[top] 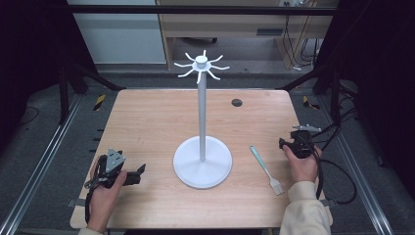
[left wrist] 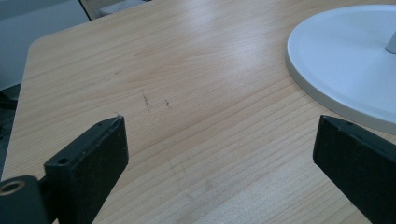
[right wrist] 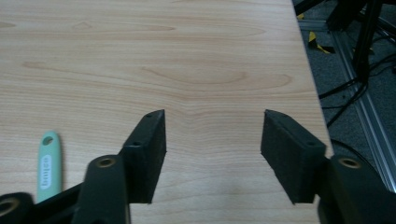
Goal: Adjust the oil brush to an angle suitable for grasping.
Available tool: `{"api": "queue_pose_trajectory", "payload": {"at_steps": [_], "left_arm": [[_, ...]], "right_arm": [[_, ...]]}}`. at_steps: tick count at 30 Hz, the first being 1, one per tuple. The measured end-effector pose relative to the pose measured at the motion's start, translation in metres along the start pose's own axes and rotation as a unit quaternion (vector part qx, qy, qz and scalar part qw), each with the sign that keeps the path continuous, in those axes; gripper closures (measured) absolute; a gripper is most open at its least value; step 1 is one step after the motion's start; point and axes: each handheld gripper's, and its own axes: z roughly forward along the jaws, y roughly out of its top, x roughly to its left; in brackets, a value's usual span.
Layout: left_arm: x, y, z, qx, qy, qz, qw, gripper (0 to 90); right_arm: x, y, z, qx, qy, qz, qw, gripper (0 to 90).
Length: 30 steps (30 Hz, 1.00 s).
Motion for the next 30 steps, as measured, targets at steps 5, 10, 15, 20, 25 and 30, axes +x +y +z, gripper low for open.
{"api": "queue_pose_trajectory", "payload": {"at_steps": [5,10,15,20,25,30], "left_arm": [[0.001,0.0,0.0,0.0,0.0,-0.001,1.0,2.9],[0.0,0.0,0.0,0.001,0.0,0.001,1.0,3.0],[0.0,0.0,0.0,0.001,0.0,0.0,1.0,2.9],[0.0,0.0,0.0,0.0,0.001,0.0,1.0,2.9],[0.0,0.0,0.0,0.0,0.001,0.0,1.0,2.9],[0.0,0.0,0.0,0.0,0.0,0.0,1.0,2.9]], "right_arm": [[0.018,-0.001,0.006,0.018,0.01,-0.042,0.9989,51.7],[0.031,0.0,0.007,0.019,0.033,-0.066,0.9971,61.6],[0.044,0.0,0.008,0.03,0.046,-0.087,0.9947,73.1],[0.052,0.001,0.007,0.027,0.065,-0.094,0.9931,80.1],[0.066,0.0,0.009,0.034,0.087,-0.112,0.9894,88.0],[0.072,-0.001,0.011,0.043,0.097,-0.124,0.9866,90.0]]}}
